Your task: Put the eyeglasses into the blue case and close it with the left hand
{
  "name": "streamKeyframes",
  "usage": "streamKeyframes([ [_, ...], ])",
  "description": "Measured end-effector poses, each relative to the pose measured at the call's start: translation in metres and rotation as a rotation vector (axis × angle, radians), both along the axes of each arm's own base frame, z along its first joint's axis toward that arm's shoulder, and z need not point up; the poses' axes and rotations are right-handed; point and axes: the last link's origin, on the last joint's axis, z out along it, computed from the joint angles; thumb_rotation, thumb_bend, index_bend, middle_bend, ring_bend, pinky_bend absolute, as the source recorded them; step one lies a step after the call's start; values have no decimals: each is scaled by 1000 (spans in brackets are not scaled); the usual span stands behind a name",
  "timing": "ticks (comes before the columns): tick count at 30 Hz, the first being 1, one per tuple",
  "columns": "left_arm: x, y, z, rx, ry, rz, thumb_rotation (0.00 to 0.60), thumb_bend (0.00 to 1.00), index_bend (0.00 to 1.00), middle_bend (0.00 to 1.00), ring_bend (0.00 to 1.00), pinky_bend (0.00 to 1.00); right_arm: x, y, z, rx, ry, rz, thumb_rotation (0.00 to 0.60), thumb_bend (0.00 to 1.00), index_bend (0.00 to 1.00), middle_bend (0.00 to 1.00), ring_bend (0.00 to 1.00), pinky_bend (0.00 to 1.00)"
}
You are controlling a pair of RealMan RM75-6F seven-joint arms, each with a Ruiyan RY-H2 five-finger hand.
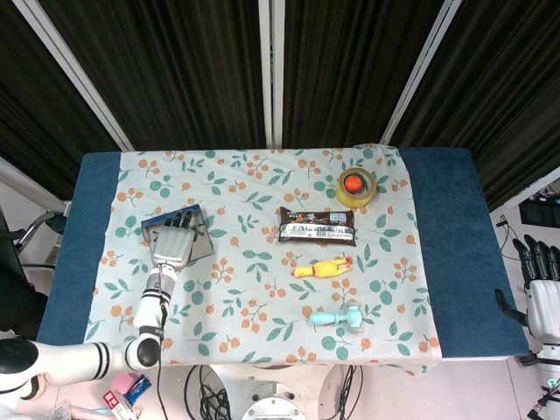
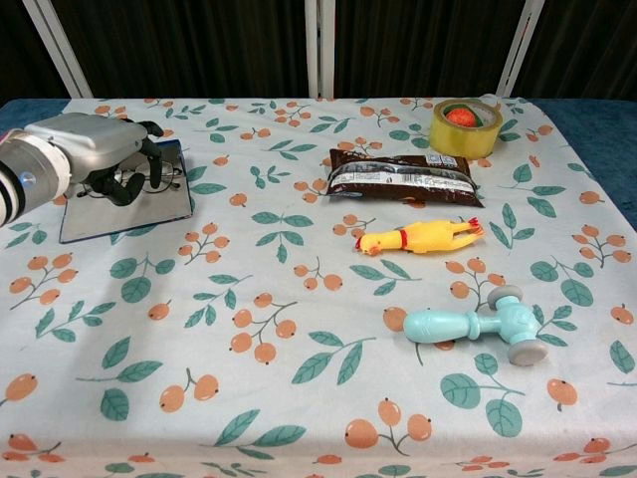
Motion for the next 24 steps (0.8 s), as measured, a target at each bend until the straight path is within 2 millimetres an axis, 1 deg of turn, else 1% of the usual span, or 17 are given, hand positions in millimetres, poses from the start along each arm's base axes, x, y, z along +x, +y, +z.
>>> streamKeyframes([
  [5,-4,0,-7,-2,70,-35,600,647,388,0,0,147,0,0,1,-4,0,1,600,216,0,0,0,0],
  [14,-10,8,-11,60,175,-78,600,646,392,0,0,146,0,-1,0,-3,0,0,600,216,0,0,0,0],
  [24,-22,15,-20,73,198,-51,600,653,366,0,0,134,-1,-3,1,0,-3,-2,600,216,0,0,0,0],
])
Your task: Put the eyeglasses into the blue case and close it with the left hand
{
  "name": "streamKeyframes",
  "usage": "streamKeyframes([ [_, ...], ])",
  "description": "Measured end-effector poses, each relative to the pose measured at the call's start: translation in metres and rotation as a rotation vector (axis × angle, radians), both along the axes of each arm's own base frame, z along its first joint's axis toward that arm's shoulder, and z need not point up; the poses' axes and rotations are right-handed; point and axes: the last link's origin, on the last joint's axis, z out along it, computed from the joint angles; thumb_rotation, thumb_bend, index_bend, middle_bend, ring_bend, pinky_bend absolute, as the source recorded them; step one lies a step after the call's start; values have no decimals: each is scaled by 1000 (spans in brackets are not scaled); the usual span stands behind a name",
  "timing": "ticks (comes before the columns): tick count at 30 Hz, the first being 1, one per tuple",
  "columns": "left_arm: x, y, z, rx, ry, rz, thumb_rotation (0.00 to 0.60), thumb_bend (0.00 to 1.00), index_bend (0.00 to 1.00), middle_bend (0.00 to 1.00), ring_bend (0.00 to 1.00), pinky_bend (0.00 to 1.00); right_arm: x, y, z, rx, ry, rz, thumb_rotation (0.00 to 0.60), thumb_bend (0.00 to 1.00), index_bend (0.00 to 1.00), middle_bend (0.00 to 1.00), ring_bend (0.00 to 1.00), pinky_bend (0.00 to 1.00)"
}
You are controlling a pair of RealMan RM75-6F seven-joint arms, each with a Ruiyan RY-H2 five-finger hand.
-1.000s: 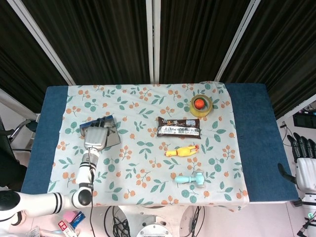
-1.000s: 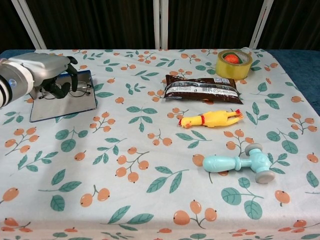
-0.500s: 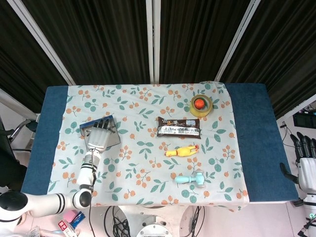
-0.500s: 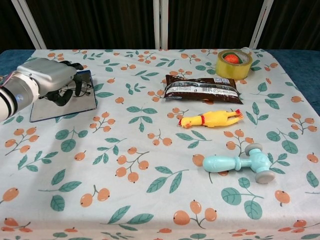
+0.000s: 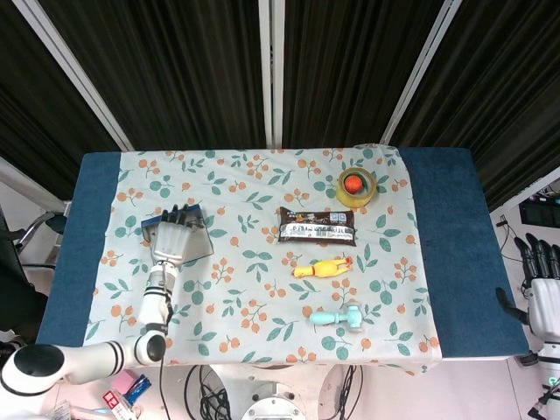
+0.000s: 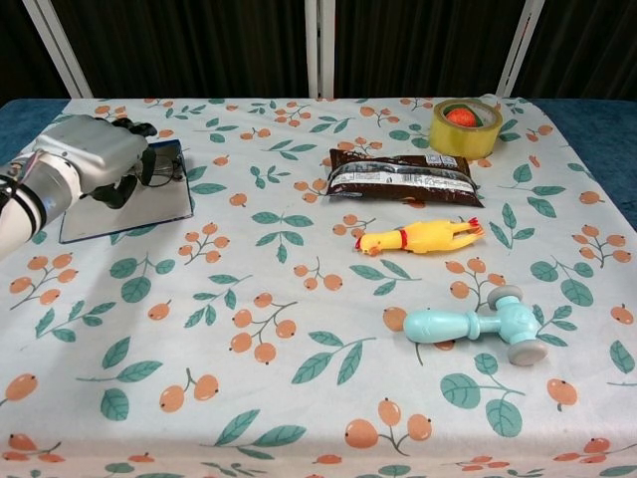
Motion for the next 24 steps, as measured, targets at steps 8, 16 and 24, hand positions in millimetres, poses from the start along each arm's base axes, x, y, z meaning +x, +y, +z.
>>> streamKeyframes([
  [8,-5,7,-1,23,10,12,600,654,352,0,0,134,-1,-1,0,-1,1,0,600,217,0,0,0,0],
  [16,-13,16,8,79,43,20,600,663,338,0,0,134,0,-1,1,-4,3,-1,600,217,0,0,0,0],
  [24,-21,16,16,90,58,29,600,663,337,0,0,134,3,-2,-3,9,6,6,600,219,0,0,0,0],
])
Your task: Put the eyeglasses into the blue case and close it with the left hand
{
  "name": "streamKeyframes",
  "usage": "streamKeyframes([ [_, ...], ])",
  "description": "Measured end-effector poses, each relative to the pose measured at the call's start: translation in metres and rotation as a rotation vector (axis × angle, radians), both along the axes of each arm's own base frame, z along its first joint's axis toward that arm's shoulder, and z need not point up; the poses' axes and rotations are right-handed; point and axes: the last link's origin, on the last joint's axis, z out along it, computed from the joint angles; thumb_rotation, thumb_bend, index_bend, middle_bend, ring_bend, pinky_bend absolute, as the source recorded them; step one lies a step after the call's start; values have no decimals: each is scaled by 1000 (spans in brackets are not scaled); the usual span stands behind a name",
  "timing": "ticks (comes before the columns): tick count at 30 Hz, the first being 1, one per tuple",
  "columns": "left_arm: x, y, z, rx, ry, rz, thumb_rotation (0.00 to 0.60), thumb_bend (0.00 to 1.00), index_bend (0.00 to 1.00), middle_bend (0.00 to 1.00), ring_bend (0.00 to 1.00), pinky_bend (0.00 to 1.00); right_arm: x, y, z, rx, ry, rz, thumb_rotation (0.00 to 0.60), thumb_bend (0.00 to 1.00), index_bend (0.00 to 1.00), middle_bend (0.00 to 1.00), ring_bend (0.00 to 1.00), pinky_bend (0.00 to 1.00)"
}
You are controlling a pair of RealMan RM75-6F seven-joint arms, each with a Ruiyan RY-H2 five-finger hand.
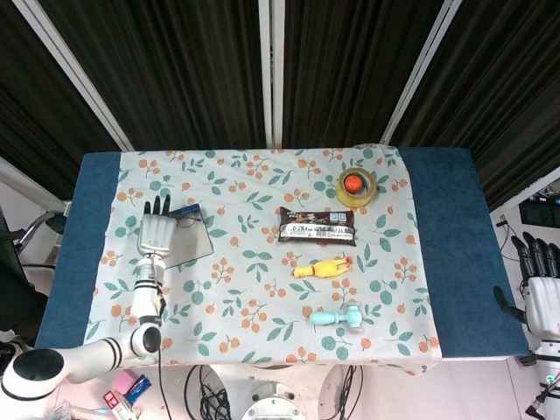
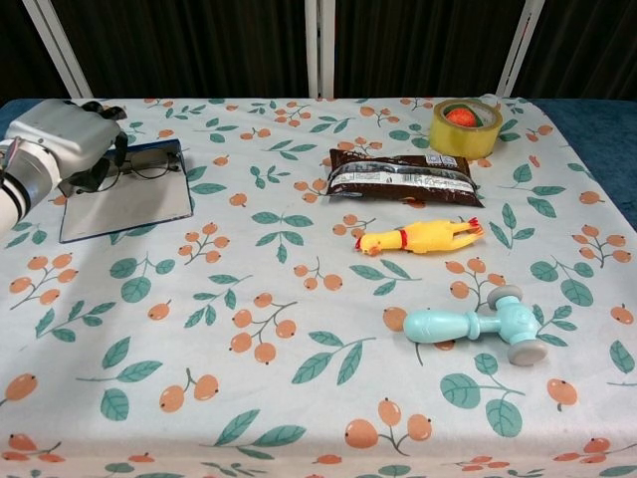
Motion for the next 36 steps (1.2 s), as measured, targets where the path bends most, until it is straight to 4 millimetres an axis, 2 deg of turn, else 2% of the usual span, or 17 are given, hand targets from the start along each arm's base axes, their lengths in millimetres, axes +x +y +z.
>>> streamKeyframes([
  [3,1,-5,1,-11,-28,-4,600,605,315,0,0,135,-1,0,0,0,2,-5,600,218,0,0,0,0],
  [5,4,-12,1,-27,-65,-10,600,496,292,0,0,135,-2,0,0,1,3,-8,600,219,0,0,0,0],
  [8,10,-27,1,-57,-133,-25,600,262,243,0,0,136,-1,0,-1,5,4,-7,600,219,0,0,0,0],
  [10,13,-40,2,-80,-186,-33,600,185,227,0,0,135,-1,0,-2,8,3,-5,600,219,0,0,0,0],
  [12,14,-49,3,-94,-233,-35,600,150,218,0,0,135,-1,0,-3,11,3,-5,600,219,0,0,0,0],
  [16,7,-59,4,-105,-275,-26,600,144,206,0,0,135,0,0,-3,11,4,-3,600,219,0,0,0,0],
  [25,-1,-53,0,-90,-259,-11,600,148,206,0,0,135,1,1,-1,7,9,-5,600,218,0,0,0,0],
  [30,-4,-49,-3,-95,-230,-6,600,189,240,0,0,135,2,0,-2,13,13,-7,600,219,0,0,0,0],
  [34,-8,-45,-4,-107,-198,-1,600,292,271,0,0,135,2,0,-1,12,14,-8,600,219,0,0,0,0],
  [35,-9,-45,-4,-108,-196,-2,579,333,277,0,0,135,2,0,-1,13,15,-9,600,219,0,0,0,0],
  [36,-10,-44,-4,-108,-193,-3,499,394,285,0,0,135,2,0,-1,15,16,-10,600,219,0,0,0,0],
])
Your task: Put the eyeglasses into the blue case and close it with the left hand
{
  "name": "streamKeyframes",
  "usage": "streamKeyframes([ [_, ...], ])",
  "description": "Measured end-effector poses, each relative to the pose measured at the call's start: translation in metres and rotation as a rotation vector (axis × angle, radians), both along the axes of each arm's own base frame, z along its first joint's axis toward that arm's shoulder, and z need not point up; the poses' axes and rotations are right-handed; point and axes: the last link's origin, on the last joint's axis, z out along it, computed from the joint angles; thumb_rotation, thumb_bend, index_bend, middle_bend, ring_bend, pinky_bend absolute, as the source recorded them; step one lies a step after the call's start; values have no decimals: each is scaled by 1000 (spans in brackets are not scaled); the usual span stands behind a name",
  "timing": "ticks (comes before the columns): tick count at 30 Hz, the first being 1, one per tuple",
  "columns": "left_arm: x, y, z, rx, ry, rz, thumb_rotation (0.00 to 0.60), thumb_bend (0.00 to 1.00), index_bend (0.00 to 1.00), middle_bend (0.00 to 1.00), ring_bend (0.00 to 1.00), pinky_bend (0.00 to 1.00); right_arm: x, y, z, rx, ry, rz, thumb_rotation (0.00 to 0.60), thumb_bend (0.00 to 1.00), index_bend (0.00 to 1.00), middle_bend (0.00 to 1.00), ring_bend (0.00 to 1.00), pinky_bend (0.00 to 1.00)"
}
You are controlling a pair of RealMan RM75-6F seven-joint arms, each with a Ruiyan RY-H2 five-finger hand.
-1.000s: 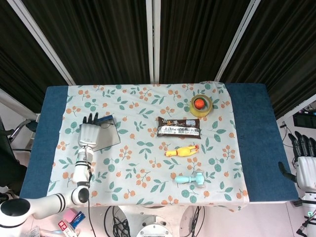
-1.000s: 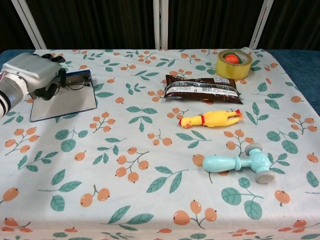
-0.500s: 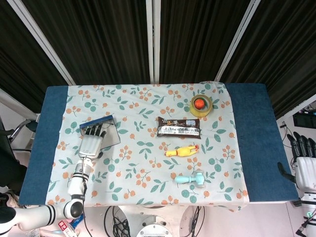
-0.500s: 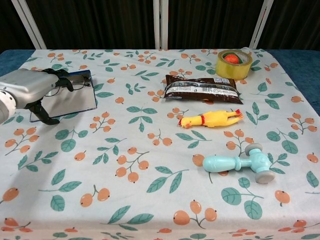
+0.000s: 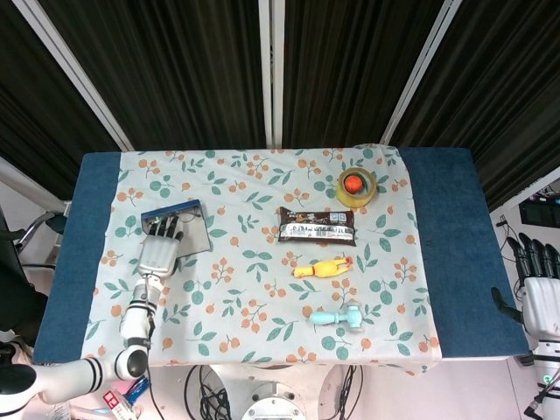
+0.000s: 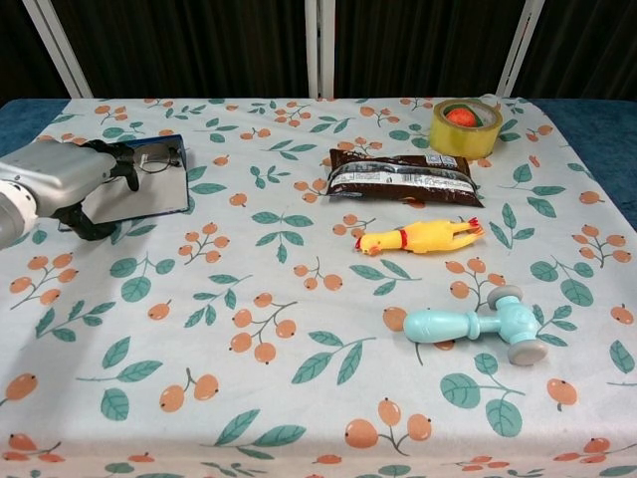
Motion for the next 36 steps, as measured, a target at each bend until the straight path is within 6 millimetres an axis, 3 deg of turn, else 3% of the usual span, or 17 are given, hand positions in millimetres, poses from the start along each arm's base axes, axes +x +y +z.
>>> streamKeyframes([
  [2,-1,1,-1,4,-8,5,314,517,303,0,0,135,0,0,0,3,1,-1,600,218,0,0,0,0],
  [4,-2,2,-2,8,-23,11,284,557,314,0,0,135,0,0,-1,4,1,-2,600,219,0,0,0,0],
  [6,-4,4,-2,16,-15,10,322,569,321,0,0,135,0,0,-1,4,2,-2,600,219,0,0,0,0],
  [9,-8,9,-1,39,1,11,431,582,355,0,0,136,0,1,0,1,3,-2,600,219,0,0,0,0],
  [17,-6,21,3,95,-65,36,596,608,470,0,0,136,-1,1,2,-7,3,-5,600,219,0,0,0,0],
  [36,0,4,1,105,-395,84,600,580,773,35,11,136,-2,2,2,-21,4,4,600,218,0,0,0,0],
])
